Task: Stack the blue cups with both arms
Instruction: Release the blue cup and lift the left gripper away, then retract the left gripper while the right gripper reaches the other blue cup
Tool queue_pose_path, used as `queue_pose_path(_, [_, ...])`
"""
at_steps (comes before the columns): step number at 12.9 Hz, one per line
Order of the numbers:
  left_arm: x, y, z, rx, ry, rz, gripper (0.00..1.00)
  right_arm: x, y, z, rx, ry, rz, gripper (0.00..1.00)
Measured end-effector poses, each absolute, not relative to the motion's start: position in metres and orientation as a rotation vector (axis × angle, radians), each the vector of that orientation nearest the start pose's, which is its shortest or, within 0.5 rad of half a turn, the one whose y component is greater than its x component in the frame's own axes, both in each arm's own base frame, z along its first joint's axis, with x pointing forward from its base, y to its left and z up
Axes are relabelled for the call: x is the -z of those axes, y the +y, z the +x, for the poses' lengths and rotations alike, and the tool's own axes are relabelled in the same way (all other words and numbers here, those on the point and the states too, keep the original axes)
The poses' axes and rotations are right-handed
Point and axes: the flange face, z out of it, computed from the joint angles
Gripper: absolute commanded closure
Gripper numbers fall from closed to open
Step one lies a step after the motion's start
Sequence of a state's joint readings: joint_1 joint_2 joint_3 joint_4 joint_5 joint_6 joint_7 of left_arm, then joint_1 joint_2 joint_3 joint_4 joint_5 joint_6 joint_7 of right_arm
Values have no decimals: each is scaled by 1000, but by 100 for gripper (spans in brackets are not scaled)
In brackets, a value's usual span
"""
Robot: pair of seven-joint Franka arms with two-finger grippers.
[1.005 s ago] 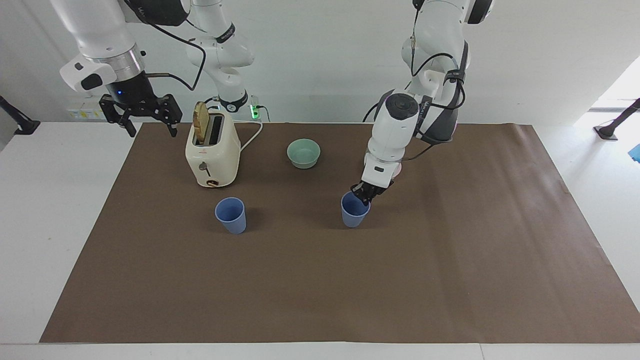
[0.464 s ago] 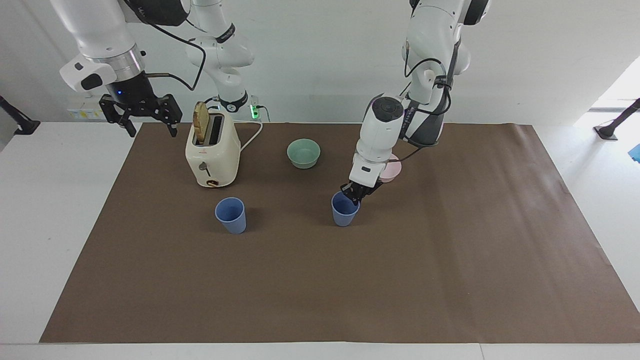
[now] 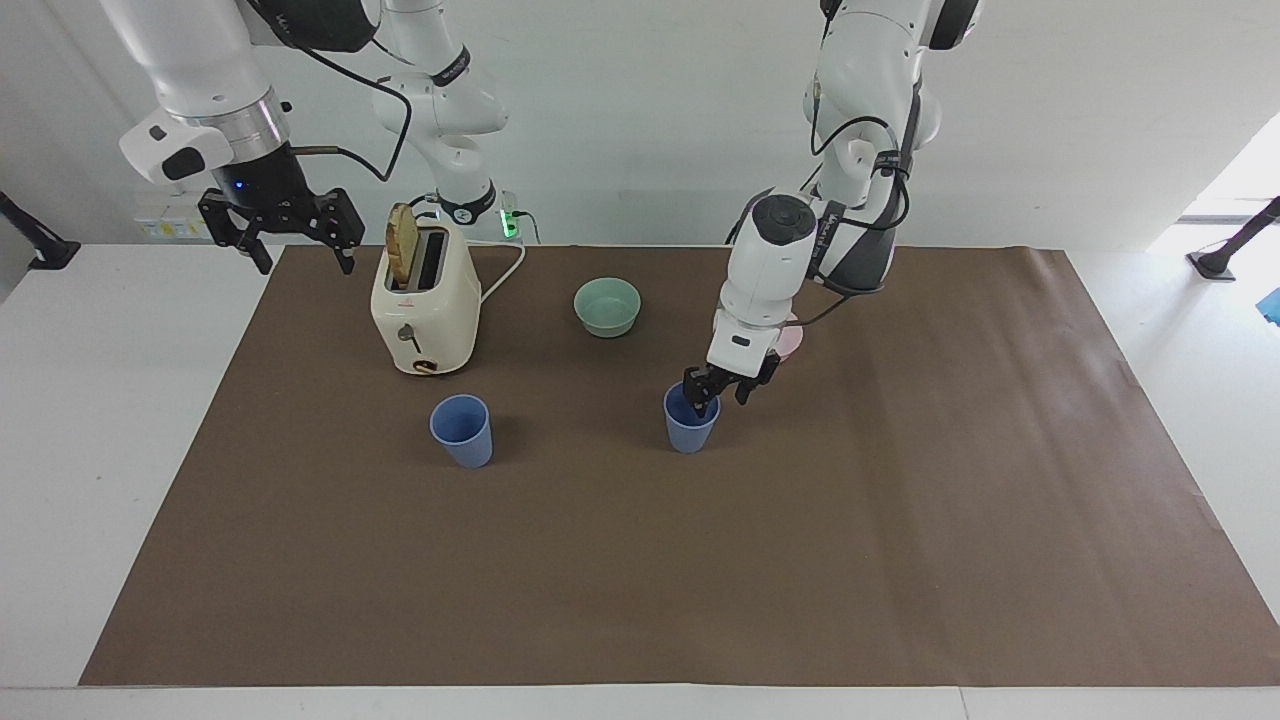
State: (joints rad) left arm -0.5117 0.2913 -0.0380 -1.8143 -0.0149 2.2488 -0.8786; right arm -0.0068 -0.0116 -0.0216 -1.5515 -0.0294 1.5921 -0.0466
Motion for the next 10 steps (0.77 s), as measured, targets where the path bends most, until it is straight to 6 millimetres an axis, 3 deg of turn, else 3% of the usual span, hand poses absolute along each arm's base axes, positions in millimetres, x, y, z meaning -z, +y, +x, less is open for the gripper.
queue_pose_path(2, [-417, -310, 566, 174, -557, -3164, 0, -641, -19, 553, 79, -29, -3172, 0])
queue_pose_path(5, [-455, -247, 582, 171, -406, -3157, 0, -640, -19, 553, 73, -29, -3172, 0])
queue_pose_path(8, [-498, -178, 582, 142, -212, -3146, 0, -626, -18, 560, 119, -34, -3169, 0])
queue_pose_path(10, [-517, -148, 578, 123, -87, -3141, 0, -610, -12, 568, 131, -50, -3165, 0])
